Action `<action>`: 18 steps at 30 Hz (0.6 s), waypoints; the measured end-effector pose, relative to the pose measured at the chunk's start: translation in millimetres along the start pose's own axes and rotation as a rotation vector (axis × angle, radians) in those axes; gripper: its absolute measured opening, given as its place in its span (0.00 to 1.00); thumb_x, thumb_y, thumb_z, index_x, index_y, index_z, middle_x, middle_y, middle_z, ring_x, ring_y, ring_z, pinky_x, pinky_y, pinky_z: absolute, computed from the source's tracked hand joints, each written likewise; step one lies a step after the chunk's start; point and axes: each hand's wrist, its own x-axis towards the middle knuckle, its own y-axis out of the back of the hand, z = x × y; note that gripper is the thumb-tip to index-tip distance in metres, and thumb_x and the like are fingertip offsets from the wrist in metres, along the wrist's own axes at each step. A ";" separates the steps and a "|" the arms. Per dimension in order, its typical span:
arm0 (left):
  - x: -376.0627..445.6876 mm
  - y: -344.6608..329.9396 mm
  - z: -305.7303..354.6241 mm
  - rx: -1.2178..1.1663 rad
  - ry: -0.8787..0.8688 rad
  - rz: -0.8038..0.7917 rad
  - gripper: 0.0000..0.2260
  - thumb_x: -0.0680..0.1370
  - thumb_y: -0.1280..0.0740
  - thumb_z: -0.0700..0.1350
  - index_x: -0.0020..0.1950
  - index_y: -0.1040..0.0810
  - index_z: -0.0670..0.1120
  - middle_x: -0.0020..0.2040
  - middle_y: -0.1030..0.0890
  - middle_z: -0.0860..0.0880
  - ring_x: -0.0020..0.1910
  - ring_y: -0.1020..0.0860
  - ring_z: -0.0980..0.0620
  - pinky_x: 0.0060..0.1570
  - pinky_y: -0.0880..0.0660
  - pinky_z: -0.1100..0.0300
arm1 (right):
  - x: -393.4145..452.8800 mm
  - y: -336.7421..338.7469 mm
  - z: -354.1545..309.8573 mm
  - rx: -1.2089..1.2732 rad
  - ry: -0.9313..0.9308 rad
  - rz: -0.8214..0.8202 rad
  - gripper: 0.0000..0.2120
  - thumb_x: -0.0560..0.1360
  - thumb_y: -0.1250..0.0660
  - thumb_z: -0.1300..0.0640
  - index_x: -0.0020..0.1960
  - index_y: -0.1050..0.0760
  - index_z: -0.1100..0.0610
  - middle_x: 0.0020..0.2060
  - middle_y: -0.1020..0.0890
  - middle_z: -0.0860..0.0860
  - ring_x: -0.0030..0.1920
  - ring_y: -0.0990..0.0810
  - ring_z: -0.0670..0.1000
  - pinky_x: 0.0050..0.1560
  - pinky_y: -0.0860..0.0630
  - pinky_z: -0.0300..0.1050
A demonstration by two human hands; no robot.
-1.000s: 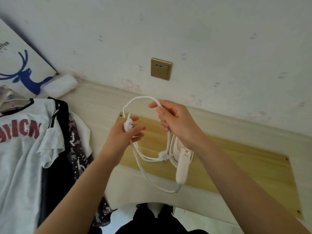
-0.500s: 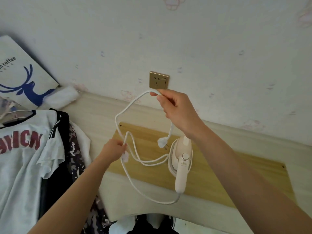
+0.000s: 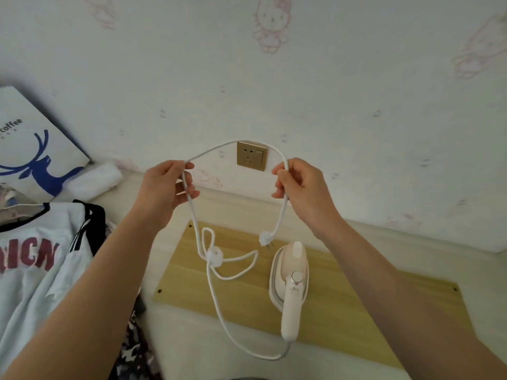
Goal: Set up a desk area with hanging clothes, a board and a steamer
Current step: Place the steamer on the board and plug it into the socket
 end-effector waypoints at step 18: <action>-12.9 57.5 -49.3 0.706 0.163 -0.642 0.08 0.78 0.33 0.45 0.47 0.14 0.44 0.29 0.29 0.47 0.24 0.36 0.53 0.24 0.37 0.66 | 12.0 19.4 30.7 0.864 -0.528 0.220 0.12 0.75 0.46 0.74 0.48 0.26 0.64 0.52 0.20 0.64 0.49 0.16 0.58 0.47 0.18 0.52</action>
